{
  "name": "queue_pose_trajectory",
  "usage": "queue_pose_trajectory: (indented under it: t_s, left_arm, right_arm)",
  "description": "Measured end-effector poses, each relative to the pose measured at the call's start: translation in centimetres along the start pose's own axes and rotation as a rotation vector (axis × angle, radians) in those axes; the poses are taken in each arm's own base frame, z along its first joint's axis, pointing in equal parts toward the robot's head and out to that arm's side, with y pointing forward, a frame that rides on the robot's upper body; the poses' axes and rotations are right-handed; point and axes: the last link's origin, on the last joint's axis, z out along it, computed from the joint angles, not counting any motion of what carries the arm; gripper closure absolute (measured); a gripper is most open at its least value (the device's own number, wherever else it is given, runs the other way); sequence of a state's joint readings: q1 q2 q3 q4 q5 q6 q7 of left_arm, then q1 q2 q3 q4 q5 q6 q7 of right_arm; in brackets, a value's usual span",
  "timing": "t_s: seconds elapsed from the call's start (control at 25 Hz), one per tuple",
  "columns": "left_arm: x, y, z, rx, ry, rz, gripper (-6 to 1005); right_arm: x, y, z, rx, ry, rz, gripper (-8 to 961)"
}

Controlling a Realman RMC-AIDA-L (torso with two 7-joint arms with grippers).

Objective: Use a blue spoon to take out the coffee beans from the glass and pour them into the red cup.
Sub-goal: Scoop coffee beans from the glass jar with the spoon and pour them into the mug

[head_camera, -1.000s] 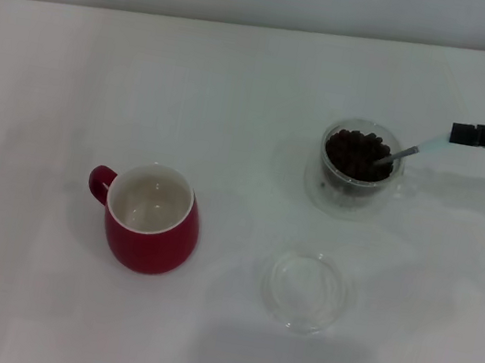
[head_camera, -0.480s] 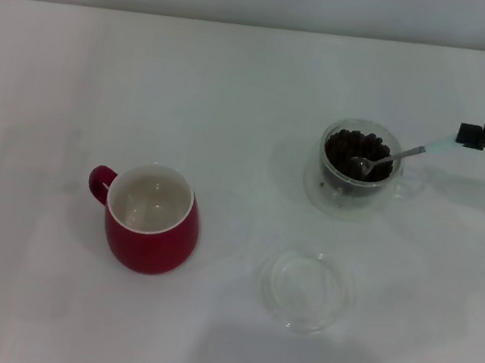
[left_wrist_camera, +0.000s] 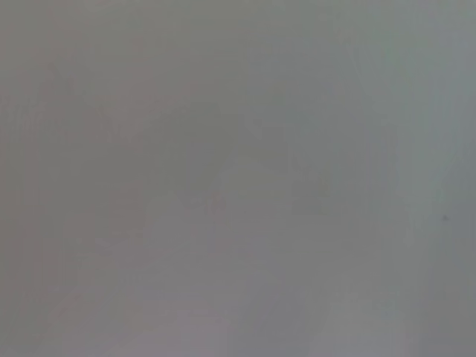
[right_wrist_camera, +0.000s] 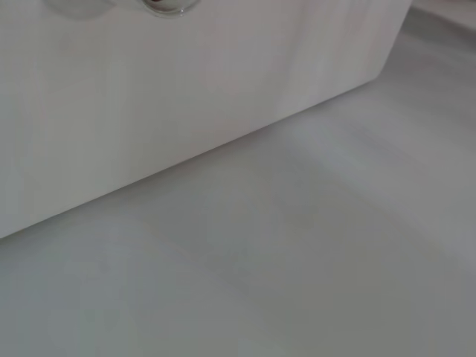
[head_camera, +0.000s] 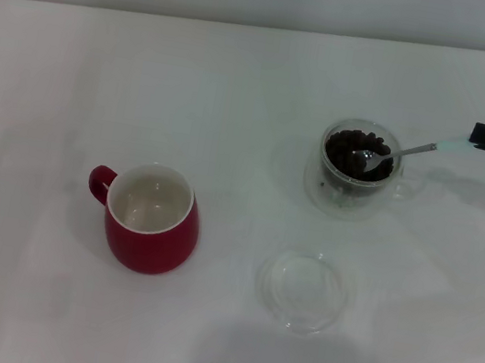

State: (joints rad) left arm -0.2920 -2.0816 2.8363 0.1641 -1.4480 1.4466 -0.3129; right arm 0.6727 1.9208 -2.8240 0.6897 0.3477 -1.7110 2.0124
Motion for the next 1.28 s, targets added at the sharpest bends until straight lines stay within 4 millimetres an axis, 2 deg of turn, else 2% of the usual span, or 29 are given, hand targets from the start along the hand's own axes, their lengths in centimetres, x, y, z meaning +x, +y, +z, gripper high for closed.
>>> queue_pose_trajectory:
  t_s: [0.28,0.8,1.28]
  left_arm:
    - [0.0,0.1,0.2,-0.005,0.002,-0.001,269]
    - [0.0,0.1,0.1,-0.001,0.001,-0.002,270]
    - [0.1,-0.1,0.2,0.004,0.006,0.002,269]
  right_arm:
    - [0.1,0.0,-0.1,-0.005,-0.001,0.022,806]
    - [0.2,0.2,1.1,-0.037,-0.012,0.075,806]
    - [-0.1,-0.6,0.8,0.006,-0.036,0.147,806]
